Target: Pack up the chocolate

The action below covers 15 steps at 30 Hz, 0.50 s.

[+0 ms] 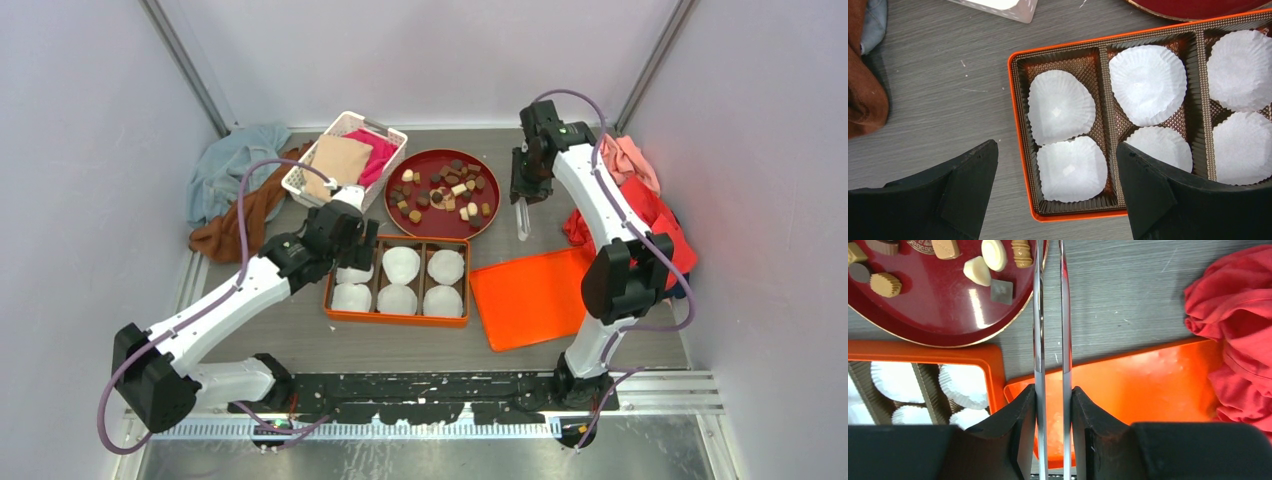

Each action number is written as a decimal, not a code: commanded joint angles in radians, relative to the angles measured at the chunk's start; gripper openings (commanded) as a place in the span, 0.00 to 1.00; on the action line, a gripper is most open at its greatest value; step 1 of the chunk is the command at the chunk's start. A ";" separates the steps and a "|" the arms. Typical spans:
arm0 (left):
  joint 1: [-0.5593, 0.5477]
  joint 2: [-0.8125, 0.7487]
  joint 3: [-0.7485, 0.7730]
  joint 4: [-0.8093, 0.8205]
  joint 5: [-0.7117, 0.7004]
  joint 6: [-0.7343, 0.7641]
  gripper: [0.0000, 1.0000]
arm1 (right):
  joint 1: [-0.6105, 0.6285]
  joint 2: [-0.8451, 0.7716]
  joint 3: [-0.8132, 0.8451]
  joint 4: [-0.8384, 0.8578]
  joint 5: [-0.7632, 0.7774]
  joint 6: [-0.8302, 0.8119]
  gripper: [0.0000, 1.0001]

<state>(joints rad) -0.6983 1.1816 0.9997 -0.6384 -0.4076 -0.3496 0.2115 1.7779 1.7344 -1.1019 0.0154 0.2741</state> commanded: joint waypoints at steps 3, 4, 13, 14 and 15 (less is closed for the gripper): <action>-0.003 -0.033 -0.010 0.043 -0.012 0.018 0.89 | 0.058 -0.040 0.010 -0.029 0.116 -0.055 0.37; -0.003 -0.035 -0.010 0.043 -0.012 0.018 0.89 | 0.060 -0.035 0.011 -0.030 0.114 -0.057 0.37; -0.003 -0.043 -0.013 0.037 -0.013 0.017 0.89 | 0.083 0.022 0.052 -0.031 0.113 -0.074 0.43; -0.003 -0.043 -0.012 0.036 -0.013 0.017 0.89 | 0.084 0.031 0.054 -0.029 0.111 -0.073 0.44; -0.003 -0.045 -0.013 0.034 -0.013 0.016 0.89 | 0.084 0.040 0.057 -0.026 0.110 -0.074 0.44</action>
<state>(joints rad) -0.6987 1.1671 0.9863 -0.6369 -0.4080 -0.3355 0.2874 1.7966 1.7409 -1.1389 0.1116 0.2234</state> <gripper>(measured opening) 0.885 0.437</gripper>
